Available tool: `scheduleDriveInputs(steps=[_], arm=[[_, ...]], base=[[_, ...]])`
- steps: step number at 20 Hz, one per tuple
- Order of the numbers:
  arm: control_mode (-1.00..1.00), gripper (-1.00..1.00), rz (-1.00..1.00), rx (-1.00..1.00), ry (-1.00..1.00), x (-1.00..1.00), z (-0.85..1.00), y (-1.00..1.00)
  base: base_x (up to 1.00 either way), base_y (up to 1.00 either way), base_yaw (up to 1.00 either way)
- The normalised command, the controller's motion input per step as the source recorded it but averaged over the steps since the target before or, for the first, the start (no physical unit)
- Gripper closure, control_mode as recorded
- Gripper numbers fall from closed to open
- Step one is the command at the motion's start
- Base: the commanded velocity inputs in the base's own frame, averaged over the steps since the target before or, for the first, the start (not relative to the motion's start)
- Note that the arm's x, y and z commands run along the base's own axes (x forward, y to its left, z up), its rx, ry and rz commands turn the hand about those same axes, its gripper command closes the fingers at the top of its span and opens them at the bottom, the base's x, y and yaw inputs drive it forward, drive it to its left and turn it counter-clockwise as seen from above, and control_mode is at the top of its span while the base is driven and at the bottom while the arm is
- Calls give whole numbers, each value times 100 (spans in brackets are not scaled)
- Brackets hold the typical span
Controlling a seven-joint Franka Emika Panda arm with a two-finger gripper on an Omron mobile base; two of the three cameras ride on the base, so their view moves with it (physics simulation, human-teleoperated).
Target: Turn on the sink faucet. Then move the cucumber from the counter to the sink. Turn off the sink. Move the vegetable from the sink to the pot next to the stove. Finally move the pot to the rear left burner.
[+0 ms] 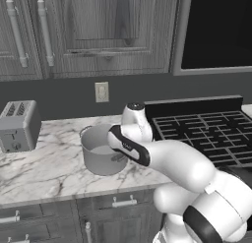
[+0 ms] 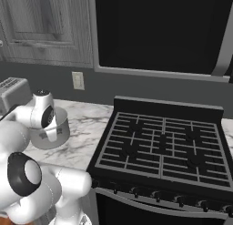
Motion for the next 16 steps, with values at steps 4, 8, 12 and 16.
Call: scheduleDriveInputs(steps=[4, 8, 12, 16], arm=[[-100, 100, 0, 0, 0, -1, -18, 14], [-100, 100, 0, 0, 0, 0, -9, 2], [-100, 100, 0, 0, 0, 0, 0, 0], [-100, 100, -2, 0, -7, -8, 3, -7]], base=[[0, 0, 0], [0, 0, 0], [0, 0, 0], [0, 0, 0]])
